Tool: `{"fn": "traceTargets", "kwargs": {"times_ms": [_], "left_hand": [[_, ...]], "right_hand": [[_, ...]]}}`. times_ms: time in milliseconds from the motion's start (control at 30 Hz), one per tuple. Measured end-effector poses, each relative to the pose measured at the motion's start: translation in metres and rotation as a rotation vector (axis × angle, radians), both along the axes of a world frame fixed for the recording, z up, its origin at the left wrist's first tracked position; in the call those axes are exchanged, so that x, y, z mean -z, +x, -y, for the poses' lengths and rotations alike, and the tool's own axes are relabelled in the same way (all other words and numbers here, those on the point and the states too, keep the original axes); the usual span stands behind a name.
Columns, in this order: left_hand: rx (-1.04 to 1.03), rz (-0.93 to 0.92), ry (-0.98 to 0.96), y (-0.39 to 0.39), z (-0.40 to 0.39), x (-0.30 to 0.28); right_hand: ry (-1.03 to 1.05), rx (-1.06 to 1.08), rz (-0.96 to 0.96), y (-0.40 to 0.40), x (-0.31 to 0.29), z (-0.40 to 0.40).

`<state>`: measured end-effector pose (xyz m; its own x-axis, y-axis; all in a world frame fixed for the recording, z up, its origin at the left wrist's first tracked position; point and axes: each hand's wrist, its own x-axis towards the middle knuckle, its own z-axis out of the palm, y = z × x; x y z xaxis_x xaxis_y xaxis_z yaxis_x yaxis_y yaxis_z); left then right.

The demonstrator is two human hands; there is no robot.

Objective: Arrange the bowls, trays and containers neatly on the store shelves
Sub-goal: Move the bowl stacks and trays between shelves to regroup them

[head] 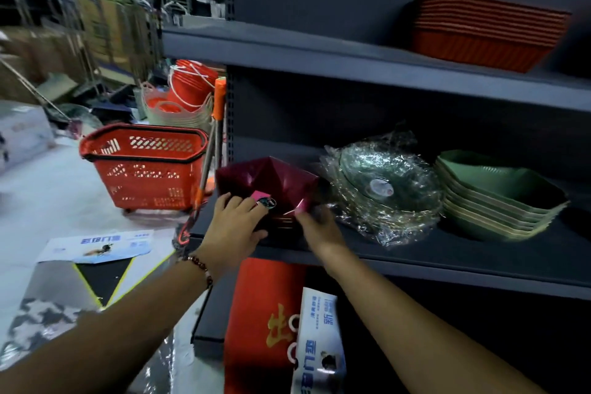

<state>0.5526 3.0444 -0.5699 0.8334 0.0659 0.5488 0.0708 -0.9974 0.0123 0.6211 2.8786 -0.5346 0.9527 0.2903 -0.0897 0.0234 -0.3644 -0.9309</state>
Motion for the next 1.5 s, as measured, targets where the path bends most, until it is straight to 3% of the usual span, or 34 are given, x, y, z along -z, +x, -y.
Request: {"fn": "traceTargets", "kwargs": {"times_ms": [67,100,167,233,300,333,433,567,733,933,1233,1400,1500], "left_hand": [[0.016,0.068,-0.164,-0.021,-0.002,0.005],[-0.010,0.096,-0.335,-0.028,-0.003,0.008],[-0.065,0.174,-0.837,-0.038,0.000,-0.001],[0.022,0.251,-1.297,-0.042,0.000,-0.008],[0.077,0.231,-1.522,-0.051,-0.004,-0.011],[0.081,0.186,-1.543,-0.059,-0.006,-0.011],[0.122,0.062,-1.387,-0.087,-0.001,-0.012],[0.121,0.107,-1.135,-0.128,0.017,-0.031],[0.210,0.189,-1.116,-0.174,0.044,-0.085],[0.396,0.360,-1.079,-0.190,0.080,-0.175],[0.372,0.440,-0.888,-0.101,0.091,-0.302],[0.298,0.334,-0.744,-0.039,0.086,-0.328],[0.187,0.268,-0.602,-0.001,0.062,-0.338]], "right_hand": [[0.197,0.115,-0.219,0.000,0.003,-0.012],[0.250,0.136,-0.280,0.000,0.004,-0.017],[0.307,0.147,-0.361,-0.003,0.003,-0.025],[0.327,0.163,-0.408,-0.008,0.000,-0.030],[0.317,0.176,-0.438,-0.018,-0.006,-0.028],[0.312,0.171,-0.449,-0.025,-0.009,-0.022],[0.302,0.129,-0.471,-0.046,-0.020,0.002],[0.314,0.030,-0.455,-0.079,-0.047,0.037],[0.340,-0.124,-0.373,-0.124,-0.109,0.084],[0.402,-0.229,-0.068,-0.159,-0.207,0.137],[0.407,-0.226,0.126,-0.076,-0.335,0.144],[0.290,-0.241,-0.005,-0.005,-0.351,0.130],[0.141,-0.220,0.197,0.044,-0.350,0.118]]}}
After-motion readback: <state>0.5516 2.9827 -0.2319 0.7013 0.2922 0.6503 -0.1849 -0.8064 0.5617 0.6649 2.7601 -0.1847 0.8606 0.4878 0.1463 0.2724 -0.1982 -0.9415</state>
